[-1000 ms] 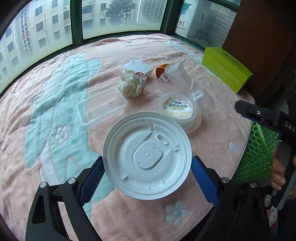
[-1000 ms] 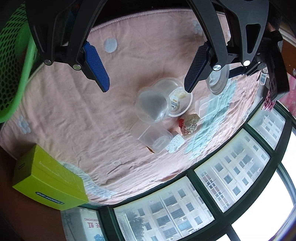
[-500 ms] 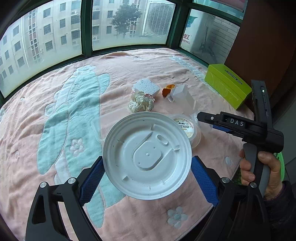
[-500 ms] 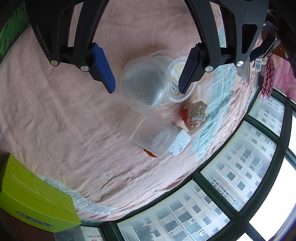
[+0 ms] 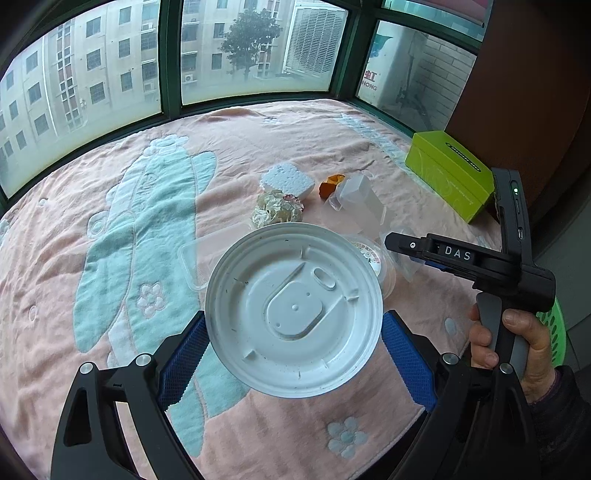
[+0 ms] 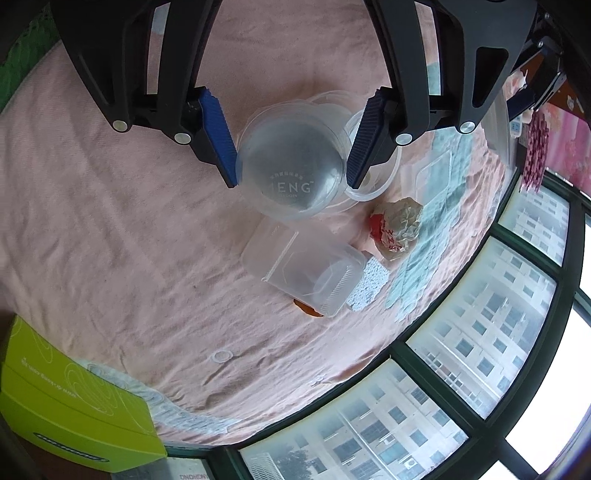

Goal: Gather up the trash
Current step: 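Carry the lid and dome cup to the wastebasket and open both tools, then return both tools to the table above the remaining trash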

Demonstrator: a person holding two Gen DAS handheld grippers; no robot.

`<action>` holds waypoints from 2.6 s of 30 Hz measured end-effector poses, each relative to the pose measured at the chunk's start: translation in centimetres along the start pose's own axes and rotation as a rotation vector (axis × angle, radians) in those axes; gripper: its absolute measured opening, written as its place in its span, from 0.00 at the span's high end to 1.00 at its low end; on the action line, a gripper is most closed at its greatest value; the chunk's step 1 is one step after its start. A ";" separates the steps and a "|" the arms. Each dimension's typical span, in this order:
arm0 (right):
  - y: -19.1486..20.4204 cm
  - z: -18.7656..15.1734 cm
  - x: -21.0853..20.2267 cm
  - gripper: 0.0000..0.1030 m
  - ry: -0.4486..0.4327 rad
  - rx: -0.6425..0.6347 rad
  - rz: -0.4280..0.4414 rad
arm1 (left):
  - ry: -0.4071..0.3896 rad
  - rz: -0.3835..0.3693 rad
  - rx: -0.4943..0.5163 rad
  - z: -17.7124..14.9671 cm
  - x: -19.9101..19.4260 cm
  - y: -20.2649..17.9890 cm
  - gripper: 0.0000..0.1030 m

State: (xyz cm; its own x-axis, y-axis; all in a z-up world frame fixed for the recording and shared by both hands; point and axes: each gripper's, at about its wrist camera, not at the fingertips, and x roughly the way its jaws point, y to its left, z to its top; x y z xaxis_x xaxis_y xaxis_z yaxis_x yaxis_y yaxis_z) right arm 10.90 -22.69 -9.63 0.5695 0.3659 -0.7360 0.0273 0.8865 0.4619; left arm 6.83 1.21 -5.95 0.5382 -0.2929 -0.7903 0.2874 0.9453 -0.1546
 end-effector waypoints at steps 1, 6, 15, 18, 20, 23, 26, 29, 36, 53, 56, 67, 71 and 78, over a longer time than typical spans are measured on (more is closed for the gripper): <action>0.0 -0.1 -0.4 0.42 -0.007 -0.007 -0.004 | -0.004 -0.002 0.002 0.1 -0.1 -0.1 0.13; 0.0 -0.5 -3.3 0.42 -0.055 -0.048 -0.049 | -0.017 -0.015 0.015 0.6 -0.4 -1.2 0.13; -1.5 -1.8 -8.9 0.42 -0.132 -0.089 -0.142 | -0.038 -0.060 0.064 1.4 -0.5 -4.6 0.13; -2.3 -2.1 -10.5 0.42 -0.152 -0.088 -0.176 | -0.044 -0.078 0.084 1.8 -0.5 -6.0 0.13; -2.9 -2.5 -11.6 0.42 -0.165 -0.086 -0.200 | -0.048 -0.090 0.100 2.0 -0.5 -7.0 0.13; -3.9 -3.1 -13.2 0.42 -0.182 -0.079 -0.239 | -0.053 -0.109 0.125 2.5 -0.4 -8.4 0.13; -5.1 -3.8 -14.8 0.42 -0.195 -0.062 -0.268 | -0.056 -0.128 0.150 2.8 -0.4 -10.0 0.13; -6.3 -4.5 -16.2 0.42 -0.208 -0.041 -0.295 | -0.059 -0.149 0.178 3.2 -0.4 -11.7 0.13; -10.0 -6.4 -20.0 0.42 -0.243 0.023 -0.373 | -0.066 -0.203 0.246 3.9 -0.3 -16.3 0.13; -16.5 -9.5 -27.1 0.31 -0.333 0.168 -0.489 | -0.041 -0.319 0.409 4.3 0.6 -26.8 0.13; -16.7 -9.9 -28.2 0.31 -0.356 0.173 -0.505 | -0.027 -0.336 0.433 3.9 0.8 -28.4 0.13; -17.9 -11.3 -31.3 0.27 -0.426 0.217 -0.558 | 0.041 -0.379 0.498 2.0 2.1 -32.7 0.13; -18.3 -11.7 -31.8 0.27 -0.436 0.230 -0.560 | 0.062 -0.391 0.513 1.3 2.4 -33.8 0.13; -18.5 -12.2 -32.2 0.26 -0.447 0.240 -0.555 | 0.085 -0.422 0.524 0.7 2.8 -35.2 0.11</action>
State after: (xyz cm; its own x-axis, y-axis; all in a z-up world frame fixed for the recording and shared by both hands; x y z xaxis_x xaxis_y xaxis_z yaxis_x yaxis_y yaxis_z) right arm -17.91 -47.45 -0.53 0.6979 -0.3125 -0.6444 0.5570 0.8025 0.2141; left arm -1.20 -32.98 -2.34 0.2376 -0.5894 -0.7721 0.8172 0.5510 -0.1691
